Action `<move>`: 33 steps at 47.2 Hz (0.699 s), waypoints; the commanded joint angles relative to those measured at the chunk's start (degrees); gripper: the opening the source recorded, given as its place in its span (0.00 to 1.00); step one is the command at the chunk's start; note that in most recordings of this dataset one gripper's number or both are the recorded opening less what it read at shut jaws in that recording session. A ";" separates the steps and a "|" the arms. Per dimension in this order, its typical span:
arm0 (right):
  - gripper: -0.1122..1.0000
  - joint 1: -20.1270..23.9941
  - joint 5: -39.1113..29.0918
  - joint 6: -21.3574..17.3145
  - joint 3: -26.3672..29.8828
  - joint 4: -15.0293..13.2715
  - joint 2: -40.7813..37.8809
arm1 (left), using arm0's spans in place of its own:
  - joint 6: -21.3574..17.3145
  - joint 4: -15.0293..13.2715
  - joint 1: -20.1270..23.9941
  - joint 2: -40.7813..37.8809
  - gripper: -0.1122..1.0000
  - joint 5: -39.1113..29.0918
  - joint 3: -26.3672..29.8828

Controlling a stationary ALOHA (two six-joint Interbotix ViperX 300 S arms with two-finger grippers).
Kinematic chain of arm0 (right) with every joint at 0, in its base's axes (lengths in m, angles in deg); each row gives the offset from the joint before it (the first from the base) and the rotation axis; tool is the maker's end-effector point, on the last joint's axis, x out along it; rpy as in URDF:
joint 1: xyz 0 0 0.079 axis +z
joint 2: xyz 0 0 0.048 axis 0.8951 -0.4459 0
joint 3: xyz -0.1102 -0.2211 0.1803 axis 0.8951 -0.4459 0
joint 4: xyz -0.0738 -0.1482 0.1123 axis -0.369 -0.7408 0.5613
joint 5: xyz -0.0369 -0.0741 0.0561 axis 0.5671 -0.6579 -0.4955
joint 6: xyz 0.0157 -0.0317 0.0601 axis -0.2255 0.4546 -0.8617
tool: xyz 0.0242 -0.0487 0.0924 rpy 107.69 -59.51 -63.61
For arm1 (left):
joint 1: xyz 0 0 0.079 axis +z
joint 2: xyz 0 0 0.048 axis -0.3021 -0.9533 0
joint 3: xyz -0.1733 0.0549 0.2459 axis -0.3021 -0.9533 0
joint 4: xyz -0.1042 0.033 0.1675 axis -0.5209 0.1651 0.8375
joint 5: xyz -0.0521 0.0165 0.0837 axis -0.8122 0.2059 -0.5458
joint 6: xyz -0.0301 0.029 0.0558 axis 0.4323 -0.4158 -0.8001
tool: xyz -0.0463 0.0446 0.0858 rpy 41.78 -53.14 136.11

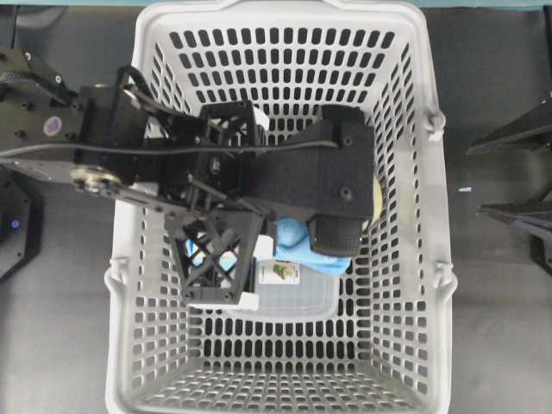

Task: Pick up the blue cloth from the shopping basket with the left arm.
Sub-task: 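Lift the gripped blue cloth upward out of the basket with left gripper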

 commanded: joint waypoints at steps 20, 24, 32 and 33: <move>0.77 -0.09 0.62 0.00 0.44 0.09 -0.18 | 0.88 0.26 0.00 1.49 0.22 0.44 1.41; 0.77 0.00 0.70 0.00 0.44 0.18 -0.18 | 0.26 0.26 0.00 1.67 0.22 1.76 0.97; 0.77 -0.09 0.88 0.00 0.44 0.09 -0.18 | -0.09 0.18 -0.09 3.96 0.22 4.83 -2.20; 0.77 0.00 0.88 0.00 0.44 0.09 -0.18 | -0.09 0.26 -0.09 4.48 0.22 4.83 -2.72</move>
